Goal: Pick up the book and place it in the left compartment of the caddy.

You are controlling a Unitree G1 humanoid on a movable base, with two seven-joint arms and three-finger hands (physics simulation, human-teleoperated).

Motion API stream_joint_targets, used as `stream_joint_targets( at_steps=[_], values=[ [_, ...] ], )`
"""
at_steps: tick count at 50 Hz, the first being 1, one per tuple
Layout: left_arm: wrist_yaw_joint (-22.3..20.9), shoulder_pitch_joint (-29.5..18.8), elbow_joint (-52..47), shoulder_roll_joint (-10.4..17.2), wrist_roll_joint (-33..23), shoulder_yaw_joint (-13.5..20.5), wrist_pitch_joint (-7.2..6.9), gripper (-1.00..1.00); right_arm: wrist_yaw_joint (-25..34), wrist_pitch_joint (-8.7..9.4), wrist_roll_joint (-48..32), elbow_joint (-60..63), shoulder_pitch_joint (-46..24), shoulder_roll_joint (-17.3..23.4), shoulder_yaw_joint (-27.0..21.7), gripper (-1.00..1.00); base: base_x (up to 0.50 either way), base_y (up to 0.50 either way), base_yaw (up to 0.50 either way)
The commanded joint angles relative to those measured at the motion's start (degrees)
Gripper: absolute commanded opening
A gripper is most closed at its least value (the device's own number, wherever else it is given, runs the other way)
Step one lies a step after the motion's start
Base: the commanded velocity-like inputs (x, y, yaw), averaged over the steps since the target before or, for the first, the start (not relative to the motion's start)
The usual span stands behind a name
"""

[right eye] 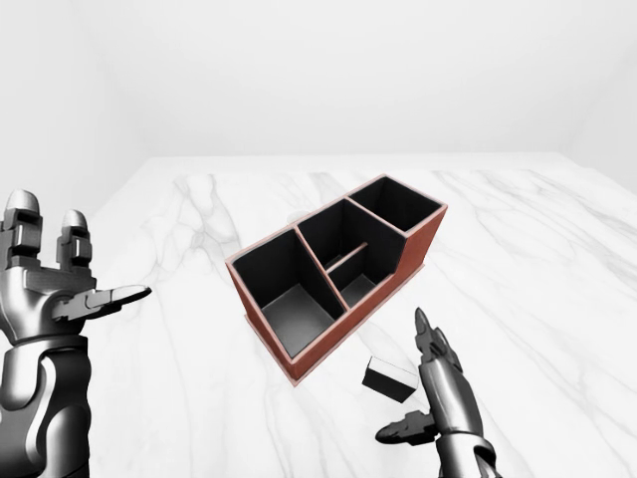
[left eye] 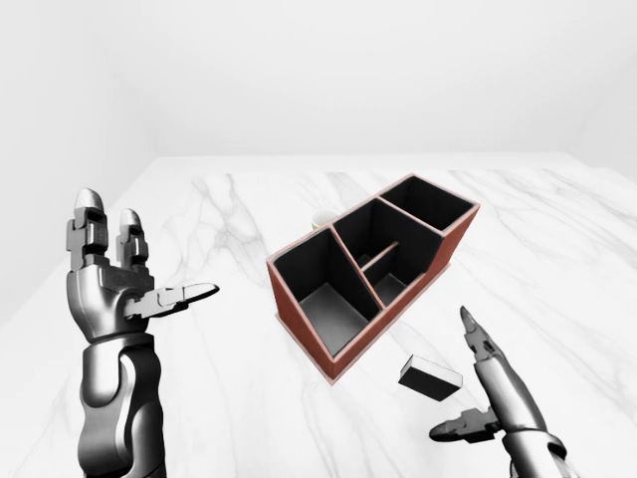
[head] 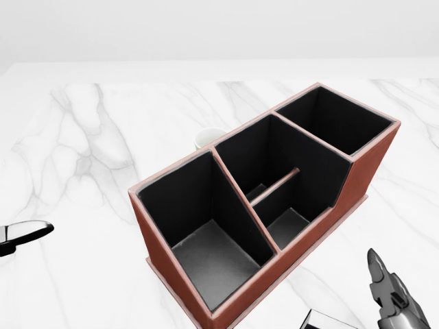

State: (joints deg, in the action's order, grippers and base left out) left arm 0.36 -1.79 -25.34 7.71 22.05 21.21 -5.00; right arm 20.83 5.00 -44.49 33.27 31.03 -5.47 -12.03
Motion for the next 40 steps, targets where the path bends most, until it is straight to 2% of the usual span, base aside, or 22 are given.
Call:
stream_joint_targets(
  at_steps=[1, 25, 40],
  values=[
    [0.0, 0.3, -0.2, -0.2, -0.3, -0.3, 0.00, 1.00, 4.4, 0.00, -3.4, -0.1, -0.5, -0.6, -0.8, 1.00, 0.00, 0.00, 0.00],
    [-0.2, 0.3, 0.2, -0.4, -0.9, -0.5, 0.00, 1.00, 9.4, 0.00, -4.2, -5.7, -5.8, 2.5, -5.1, 1.00, 0.00, 0.00, 0.00],
    [-0.3, 0.3, 0.6, -0.6, -1.3, -0.9, 0.00, 1.00, 14.1, 0.00, -8.8, -6.3, -9.0, 3.8, -6.6, 1.00, 0.00, 0.00, 0.00]
  ],
)
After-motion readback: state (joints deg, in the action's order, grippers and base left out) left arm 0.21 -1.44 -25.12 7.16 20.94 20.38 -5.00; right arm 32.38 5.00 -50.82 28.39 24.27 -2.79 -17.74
